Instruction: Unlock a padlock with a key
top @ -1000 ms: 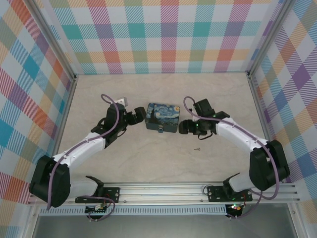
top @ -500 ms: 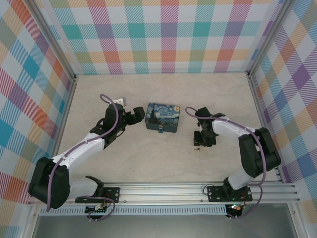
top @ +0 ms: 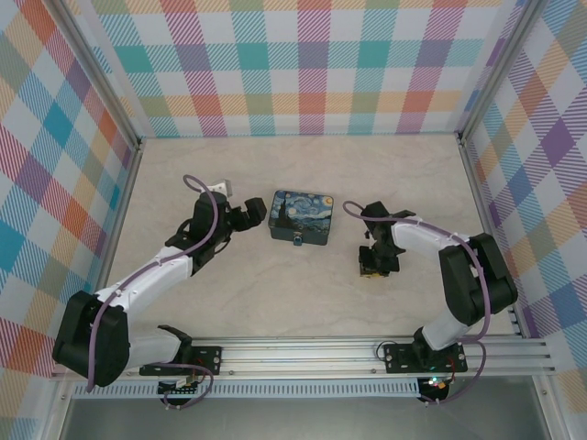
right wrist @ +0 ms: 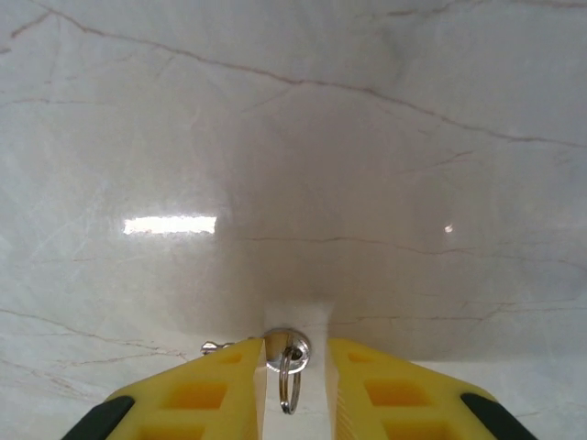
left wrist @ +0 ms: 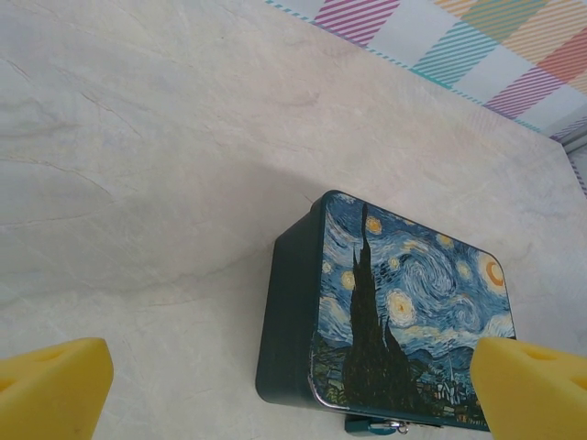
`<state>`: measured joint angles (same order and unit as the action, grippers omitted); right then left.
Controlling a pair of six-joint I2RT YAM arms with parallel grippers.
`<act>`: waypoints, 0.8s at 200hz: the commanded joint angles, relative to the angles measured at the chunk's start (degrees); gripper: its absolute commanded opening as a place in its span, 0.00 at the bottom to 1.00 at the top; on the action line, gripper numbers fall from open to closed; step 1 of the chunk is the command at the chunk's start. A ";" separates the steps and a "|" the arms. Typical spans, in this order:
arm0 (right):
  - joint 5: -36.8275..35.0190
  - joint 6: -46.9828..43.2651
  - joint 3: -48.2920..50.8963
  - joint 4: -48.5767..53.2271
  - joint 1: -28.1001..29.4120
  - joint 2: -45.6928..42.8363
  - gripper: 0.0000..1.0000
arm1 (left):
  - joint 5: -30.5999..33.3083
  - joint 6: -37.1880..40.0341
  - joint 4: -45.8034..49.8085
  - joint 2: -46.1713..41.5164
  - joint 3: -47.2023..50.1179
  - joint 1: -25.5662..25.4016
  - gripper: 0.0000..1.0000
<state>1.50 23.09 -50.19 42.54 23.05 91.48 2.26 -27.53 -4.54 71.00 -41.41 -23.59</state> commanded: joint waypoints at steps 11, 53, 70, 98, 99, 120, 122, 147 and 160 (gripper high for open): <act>1.87 -0.20 0.87 1.08 -0.27 2.21 0.21 | 0.70 0.90 0.89 -1.48 0.80 0.92 1.00; 3.15 0.19 1.39 -0.41 -0.28 3.47 0.06 | 0.76 1.02 1.50 -1.85 0.88 1.18 1.00; 4.11 0.50 2.00 -2.02 -0.28 2.17 0.00 | 0.75 1.06 1.67 -2.20 1.06 1.26 1.00; 7.76 1.63 3.40 -6.07 -0.23 -2.01 0.00 | 0.76 1.26 1.88 -3.15 1.12 1.27 1.00; 7.88 1.62 3.42 -6.29 -0.25 -2.19 0.00 | 0.79 1.26 1.89 -3.24 1.10 1.27 1.00; 11.19 3.74 4.57 -9.64 -0.28 -5.42 0.00 | 0.40 1.16 1.49 -3.97 1.07 1.27 1.00; 11.63 4.01 4.69 -10.06 -0.28 -5.74 0.00 | 0.31 1.12 1.44 -4.02 1.07 1.27 1.00; 16.19 8.14 6.62 -16.15 -0.25 -9.66 0.00 | -1.23 -0.22 0.48 -4.56 1.05 1.27 1.00; 17.80 10.52 7.81 -20.11 -0.29 -12.05 0.00 | -2.48 -1.25 -0.46 -4.59 1.10 1.26 1.00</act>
<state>13.41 28.21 -44.21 30.94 22.52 83.50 1.93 -27.57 -3.16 67.79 -41.06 -23.05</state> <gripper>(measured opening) 0.059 0.999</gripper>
